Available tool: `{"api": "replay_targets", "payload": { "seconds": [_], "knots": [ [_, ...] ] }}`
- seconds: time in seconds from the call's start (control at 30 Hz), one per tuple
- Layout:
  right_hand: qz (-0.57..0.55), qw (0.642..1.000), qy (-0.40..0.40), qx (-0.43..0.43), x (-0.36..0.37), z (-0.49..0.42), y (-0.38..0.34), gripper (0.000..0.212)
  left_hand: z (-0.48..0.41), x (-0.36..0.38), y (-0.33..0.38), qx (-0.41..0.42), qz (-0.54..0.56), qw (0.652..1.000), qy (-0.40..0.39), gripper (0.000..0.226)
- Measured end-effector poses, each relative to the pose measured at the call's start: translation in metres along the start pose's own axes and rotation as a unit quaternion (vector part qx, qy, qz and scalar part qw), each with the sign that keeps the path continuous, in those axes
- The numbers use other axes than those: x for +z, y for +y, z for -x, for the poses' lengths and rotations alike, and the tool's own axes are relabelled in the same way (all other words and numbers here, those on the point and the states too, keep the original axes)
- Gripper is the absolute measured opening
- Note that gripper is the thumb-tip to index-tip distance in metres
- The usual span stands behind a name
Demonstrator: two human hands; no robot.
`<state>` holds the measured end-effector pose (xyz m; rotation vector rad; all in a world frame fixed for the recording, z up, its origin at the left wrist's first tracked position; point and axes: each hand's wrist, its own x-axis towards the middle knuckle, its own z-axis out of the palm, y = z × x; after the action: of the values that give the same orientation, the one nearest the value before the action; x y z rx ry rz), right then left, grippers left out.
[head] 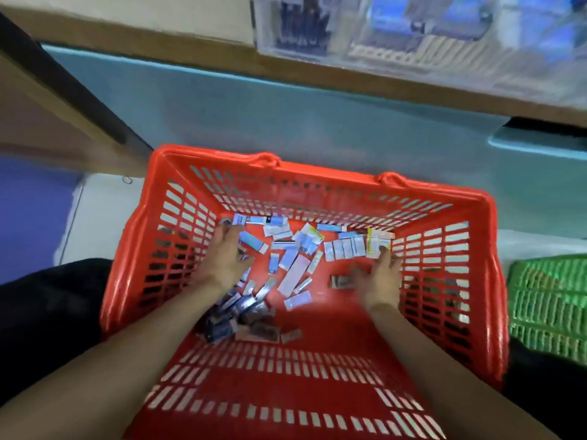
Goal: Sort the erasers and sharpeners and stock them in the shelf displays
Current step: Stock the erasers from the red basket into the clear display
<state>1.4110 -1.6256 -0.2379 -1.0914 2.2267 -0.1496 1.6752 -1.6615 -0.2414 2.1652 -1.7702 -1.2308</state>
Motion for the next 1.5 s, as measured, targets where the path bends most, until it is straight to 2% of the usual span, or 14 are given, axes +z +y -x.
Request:
{"api": "replay_targets", "payload": {
  "seconds": [0.1, 0.2, 0.27, 0.37, 0.53, 0.6, 0.67, 0.7, 0.77, 0.87, 1.03, 1.17, 1.37, 1.5],
  "knots": [
    [-0.060, 0.998, 0.001, -0.011, 0.007, -0.027, 0.006, 0.080, -0.019, 0.007, -0.001, 0.033, -0.041, 0.998, 0.018, 0.069],
    [-0.053, 0.998, 0.037, 0.014, 0.021, -0.043, -0.001, 0.082, -0.037, 0.013, 0.002, 0.013, -0.051, 0.999, 0.003, 0.075],
    [-0.048, 0.997, 0.062, 0.029, 0.026, -0.047, -0.005, 0.080, -0.044, 0.018, 0.005, -0.004, -0.121, 0.992, -0.019, 0.079],
    [-0.025, 0.998, 0.052, 0.016, 0.029, -0.044, 0.001, 0.082, -0.045, 0.020, 0.009, -0.010, -0.211, 0.977, -0.027, 0.082],
    [0.048, 0.996, 0.007, -0.074, 0.047, -0.012, 0.010, 0.082, -0.022, 0.033, 0.005, 0.035, -0.259, 0.965, -0.007, 0.070],
    [0.060, 0.995, -0.008, -0.083, 0.047, -0.009, 0.008, 0.080, -0.013, 0.038, 0.007, 0.024, -0.246, 0.969, 0.016, 0.065],
    [0.074, 0.994, 0.011, -0.084, 0.043, -0.010, 0.008, 0.079, -0.006, 0.043, 0.014, 0.035, -0.218, 0.973, 0.068, 0.054],
    [0.062, 0.995, 0.028, -0.075, 0.040, -0.011, 0.009, 0.077, -0.004, 0.046, 0.018, 0.067, -0.205, 0.972, 0.089, 0.047],
    [0.025, 0.997, 0.046, -0.051, 0.035, -0.014, 0.013, 0.071, -0.001, 0.054, 0.031, 0.154, -0.184, 0.969, 0.052, 0.038],
    [0.065, 0.996, -0.019, -0.056, 0.032, -0.017, 0.018, 0.074, -0.004, 0.078, 0.049, 0.209, -0.182, 0.959, -0.063, 0.045],
    [0.125, 0.989, -0.024, -0.081, 0.041, -0.018, 0.018, 0.087, -0.011, 0.113, 0.065, 0.192, -0.308, 0.930, -0.054, 0.061],
    [0.092, 0.992, -0.015, -0.086, 0.042, -0.022, 0.021, 0.079, -0.014, 0.124, 0.060, 0.198, -0.376, 0.904, -0.038, 0.070],
    [0.047, 0.996, -0.007, -0.073, 0.047, -0.021, 0.020, 0.069, -0.014, 0.128, 0.059, 0.209, -0.323, 0.923, 0.009, 0.061],
    [-0.016, 0.999, -0.010, -0.035, 0.044, -0.020, 0.019, 0.070, -0.013, 0.122, 0.063, 0.171, -0.237, 0.955, -0.050, 0.056]
  ]
}}
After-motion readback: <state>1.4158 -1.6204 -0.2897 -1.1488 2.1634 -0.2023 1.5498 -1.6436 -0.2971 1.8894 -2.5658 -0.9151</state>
